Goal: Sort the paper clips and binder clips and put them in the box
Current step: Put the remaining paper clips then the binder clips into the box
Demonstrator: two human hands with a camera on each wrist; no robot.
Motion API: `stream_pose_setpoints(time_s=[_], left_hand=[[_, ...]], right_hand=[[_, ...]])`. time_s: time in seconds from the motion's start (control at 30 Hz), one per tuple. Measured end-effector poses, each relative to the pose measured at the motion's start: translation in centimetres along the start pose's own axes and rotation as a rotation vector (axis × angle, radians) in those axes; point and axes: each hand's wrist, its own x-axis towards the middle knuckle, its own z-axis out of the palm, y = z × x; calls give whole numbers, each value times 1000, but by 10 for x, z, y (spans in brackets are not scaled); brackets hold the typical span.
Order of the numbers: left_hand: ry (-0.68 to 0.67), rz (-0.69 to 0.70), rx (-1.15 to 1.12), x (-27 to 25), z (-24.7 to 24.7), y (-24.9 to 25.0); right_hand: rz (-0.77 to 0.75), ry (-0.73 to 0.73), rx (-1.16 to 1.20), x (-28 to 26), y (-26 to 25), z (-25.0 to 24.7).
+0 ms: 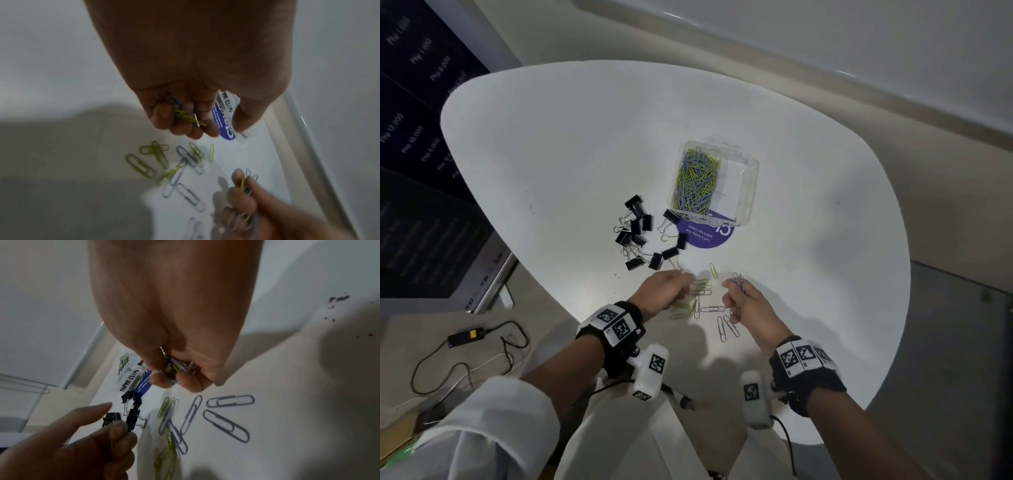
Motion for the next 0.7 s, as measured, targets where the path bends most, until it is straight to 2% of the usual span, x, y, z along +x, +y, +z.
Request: stream_pose_setpoints(time_s=[0.1,0.2,0.33,0.43,0.53,0.6,0.7], left_hand=[[1,234,482,-6,2,-7],[-42,322,726,-4,4,-17],[-6,506,935,1,8,-30],[-21,635,934,2,7,-38],[-2,686,880,1,7,-43],[-11,641,805,-1,6,-43],[-13,495,680,-3,2,-38]], right_hand=[[112,39,166,0,-2,-1],[145,61,134,0,-3,-5],[-89,94,-496,-3,3,-6],[-210,60,-604,-2,10,-3],[-326,58,-816,4,18,-2],[-386,75,-927,6,23,1],[-426,76,-1041,6,23,5]])
